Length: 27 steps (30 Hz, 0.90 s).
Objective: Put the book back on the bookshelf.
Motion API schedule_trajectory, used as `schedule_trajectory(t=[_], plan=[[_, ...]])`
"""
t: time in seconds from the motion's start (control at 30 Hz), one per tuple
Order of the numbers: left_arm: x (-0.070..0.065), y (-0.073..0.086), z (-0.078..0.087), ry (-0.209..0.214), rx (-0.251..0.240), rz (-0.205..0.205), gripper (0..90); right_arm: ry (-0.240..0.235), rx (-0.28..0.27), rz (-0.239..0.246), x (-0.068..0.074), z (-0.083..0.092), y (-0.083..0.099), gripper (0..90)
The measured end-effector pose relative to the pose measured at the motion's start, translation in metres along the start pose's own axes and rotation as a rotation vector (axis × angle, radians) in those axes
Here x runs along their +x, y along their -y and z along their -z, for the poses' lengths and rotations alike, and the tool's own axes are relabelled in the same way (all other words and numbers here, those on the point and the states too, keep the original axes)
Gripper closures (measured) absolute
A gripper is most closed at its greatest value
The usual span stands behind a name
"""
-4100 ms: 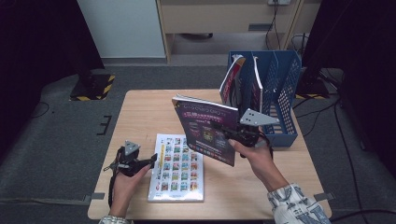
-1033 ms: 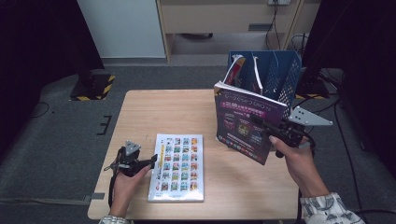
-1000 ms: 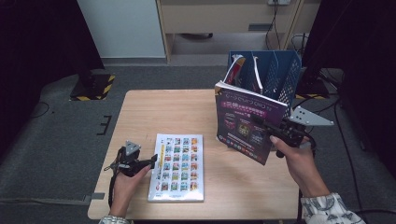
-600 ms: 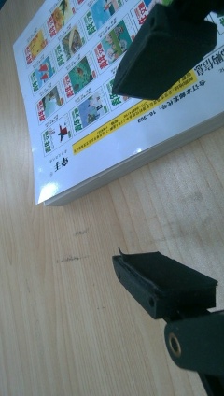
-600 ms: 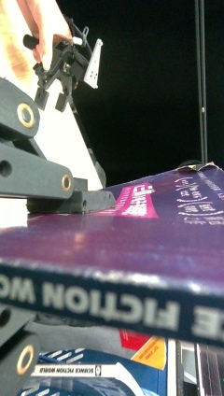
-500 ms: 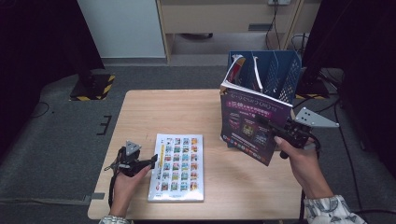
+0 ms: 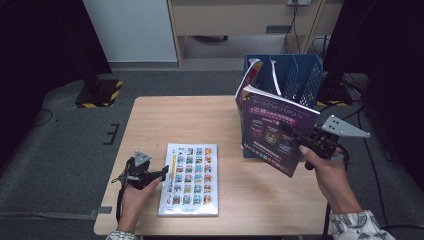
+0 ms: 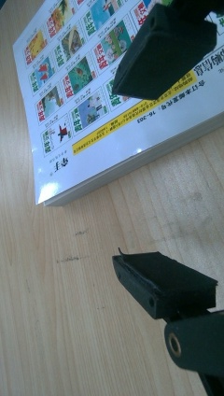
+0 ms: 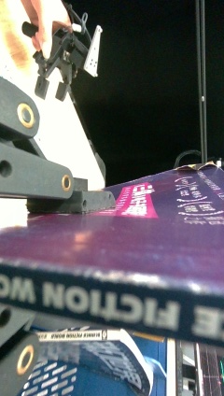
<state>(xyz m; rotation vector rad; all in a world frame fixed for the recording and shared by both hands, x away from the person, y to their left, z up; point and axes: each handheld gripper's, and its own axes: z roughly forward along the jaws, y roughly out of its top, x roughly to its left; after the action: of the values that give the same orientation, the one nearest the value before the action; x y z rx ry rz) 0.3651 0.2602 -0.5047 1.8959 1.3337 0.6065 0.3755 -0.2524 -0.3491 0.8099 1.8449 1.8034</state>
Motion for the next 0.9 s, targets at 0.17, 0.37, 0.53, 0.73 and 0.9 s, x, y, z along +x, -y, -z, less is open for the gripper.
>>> schedule_trajectory(t=[0.17, 0.37, 0.53, 0.73, 0.9], plan=[[-0.001, 0.0, -0.001, 0.0, 0.001, 0.001, 15.0, 0.013, -0.001, -0.004, -0.003, 0.004, -0.001, 84.2], [0.0, 0.0, 0.0, -0.001, 0.001, 0.0, 15.0, 0.016, -0.012, -0.008, -0.004, 0.007, -0.002, 84.2], [0.0, 0.0, 0.0, -0.001, -0.001, 0.0, 15.0, 0.021, -0.014, -0.002, -0.005, 0.01, -0.004, 84.2], [-0.001, 0.0, 0.0, 0.0, 0.002, -0.002, 15.0, 0.042, -0.031, -0.01, -0.009, 0.017, -0.008, 84.2], [-0.001, 0.0, -0.001, 0.0, 0.004, -0.002, 15.0, 0.054, -0.032, -0.002, -0.01, 0.018, -0.011, 84.2]])
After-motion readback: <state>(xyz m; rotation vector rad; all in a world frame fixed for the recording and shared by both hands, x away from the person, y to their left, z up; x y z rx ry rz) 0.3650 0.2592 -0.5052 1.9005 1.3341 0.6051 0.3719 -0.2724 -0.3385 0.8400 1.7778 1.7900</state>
